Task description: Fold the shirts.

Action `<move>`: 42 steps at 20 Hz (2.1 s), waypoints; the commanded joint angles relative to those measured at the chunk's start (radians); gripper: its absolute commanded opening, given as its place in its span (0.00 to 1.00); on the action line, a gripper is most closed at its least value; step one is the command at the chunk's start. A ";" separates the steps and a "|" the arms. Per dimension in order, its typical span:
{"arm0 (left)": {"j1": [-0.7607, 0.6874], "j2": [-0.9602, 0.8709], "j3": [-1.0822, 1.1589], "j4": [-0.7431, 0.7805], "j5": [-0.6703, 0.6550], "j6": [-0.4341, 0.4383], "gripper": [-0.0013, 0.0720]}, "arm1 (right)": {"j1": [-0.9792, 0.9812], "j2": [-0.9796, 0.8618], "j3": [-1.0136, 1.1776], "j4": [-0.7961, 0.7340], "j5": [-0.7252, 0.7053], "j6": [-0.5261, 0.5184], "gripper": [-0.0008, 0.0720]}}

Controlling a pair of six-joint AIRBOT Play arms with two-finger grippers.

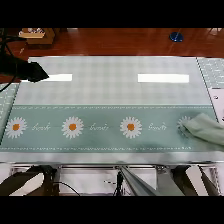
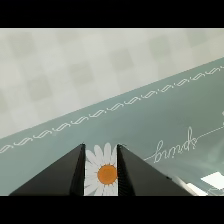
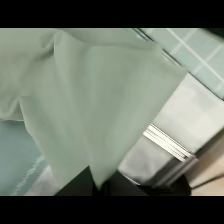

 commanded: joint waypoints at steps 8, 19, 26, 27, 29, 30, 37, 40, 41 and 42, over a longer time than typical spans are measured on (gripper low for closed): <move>0.001 0.001 0.000 0.011 0.014 0.006 0.38 | -0.029 0.005 -0.230 -0.560 0.069 0.016 0.04; 0.000 -0.002 -0.003 0.011 0.088 0.006 0.51 | -0.156 0.004 -0.311 -0.017 -0.413 -0.035 0.63; -0.044 -0.171 -0.034 0.011 0.164 -0.075 0.92 | 0.583 -0.237 -0.005 0.482 -0.631 -0.145 0.62; -0.069 -0.207 -0.034 0.011 0.165 -0.077 0.92 | 0.681 -0.276 0.012 0.431 -0.622 -0.118 0.69; -0.126 -0.275 -0.034 0.014 0.169 -0.077 0.92 | 0.840 -0.353 0.016 0.350 -0.617 -0.060 0.82; -0.154 -0.305 -0.034 0.031 0.171 -0.079 0.92 | 0.895 -0.385 0.016 0.331 -0.617 -0.058 0.82; -0.219 -0.348 -0.029 0.166 0.145 -0.129 1.00 | 1.100 -0.446 0.016 0.082 -0.620 -0.060 0.84; -0.219 -0.348 -0.029 0.166 0.144 -0.129 0.99 | 1.100 -0.446 0.016 0.087 -0.618 -0.060 0.84; -0.219 -0.348 -0.029 0.165 0.144 -0.129 0.99 | 1.100 -0.446 0.016 0.087 -0.618 -0.060 0.83; -0.219 -0.348 -0.029 0.165 0.144 -0.129 0.99 | 1.100 -0.446 0.016 0.087 -0.618 -0.060 0.83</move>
